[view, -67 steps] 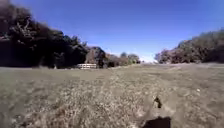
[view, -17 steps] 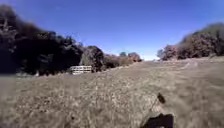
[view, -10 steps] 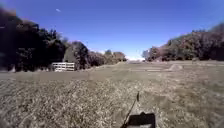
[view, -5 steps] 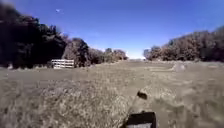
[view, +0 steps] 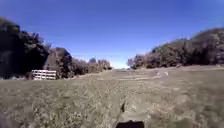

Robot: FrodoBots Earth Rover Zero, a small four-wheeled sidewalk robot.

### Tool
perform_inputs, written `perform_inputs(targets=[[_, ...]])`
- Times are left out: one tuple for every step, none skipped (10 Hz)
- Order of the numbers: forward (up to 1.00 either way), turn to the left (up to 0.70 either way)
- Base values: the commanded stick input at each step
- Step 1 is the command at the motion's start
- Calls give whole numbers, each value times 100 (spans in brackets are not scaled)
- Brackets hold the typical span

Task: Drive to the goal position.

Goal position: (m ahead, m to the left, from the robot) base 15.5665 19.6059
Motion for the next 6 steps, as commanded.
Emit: perform_inputs(targets=[[100,0],[100,0],[100,0],[100,0],[100,0],[100,0]])
